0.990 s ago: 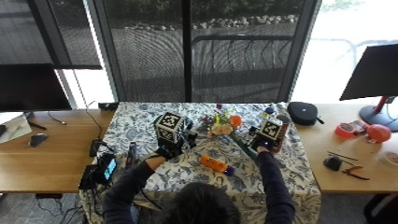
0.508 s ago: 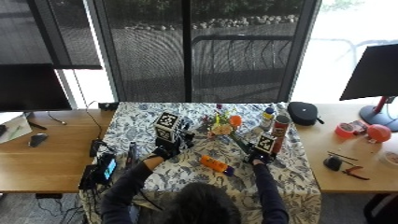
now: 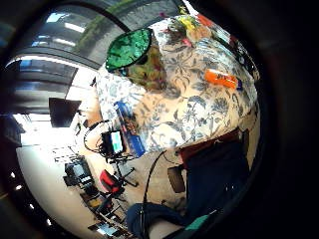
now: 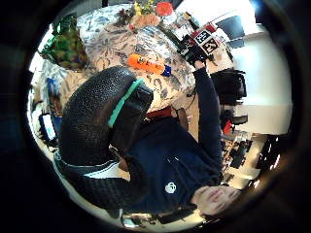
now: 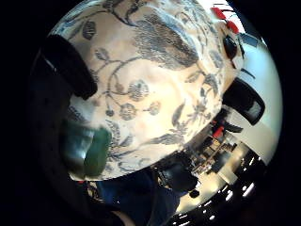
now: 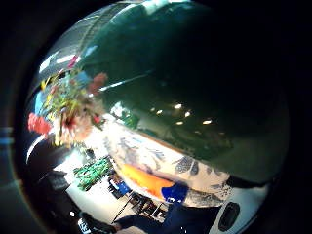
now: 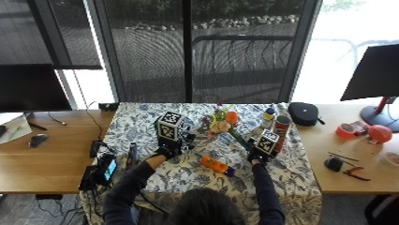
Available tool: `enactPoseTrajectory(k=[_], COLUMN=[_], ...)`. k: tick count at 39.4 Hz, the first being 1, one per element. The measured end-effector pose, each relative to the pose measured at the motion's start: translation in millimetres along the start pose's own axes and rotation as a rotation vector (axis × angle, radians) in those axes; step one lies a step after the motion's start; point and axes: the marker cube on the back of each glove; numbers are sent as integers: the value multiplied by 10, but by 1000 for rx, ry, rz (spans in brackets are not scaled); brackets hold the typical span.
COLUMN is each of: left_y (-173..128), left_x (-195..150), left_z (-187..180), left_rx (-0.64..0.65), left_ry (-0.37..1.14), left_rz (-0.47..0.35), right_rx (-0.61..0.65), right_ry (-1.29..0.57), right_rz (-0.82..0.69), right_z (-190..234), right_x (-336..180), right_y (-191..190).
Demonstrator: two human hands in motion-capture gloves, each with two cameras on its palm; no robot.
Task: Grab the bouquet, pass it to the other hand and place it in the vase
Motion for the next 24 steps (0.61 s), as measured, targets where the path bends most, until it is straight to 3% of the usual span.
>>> enactPoseTrajectory(k=[5,9,13,16,20,24], left_y=[-25,-54,-91,-158,-355,-397], left_x=[-34,-61,-79,-88,-123,-63], left_z=[-63,-132,-234,-284,-291,-447], left_rx=[-2,2,-11,-36,-53,-29], left_ry=[43,99,199,358,678,898], left_rz=[-9,-15,-8,20,54,62], right_rx=[163,300,302,239,216,236], right_ry=[-60,-272,-495,-638,-901,-1065], right_rz=[54,-26,-75,-78,-233,-339], right_z=[-190,-474,-801,-981,-1199,-1518], right_x=[2,-142,-252,-292,-439,-588], right_y=[-10,-42,98,144,48,261])
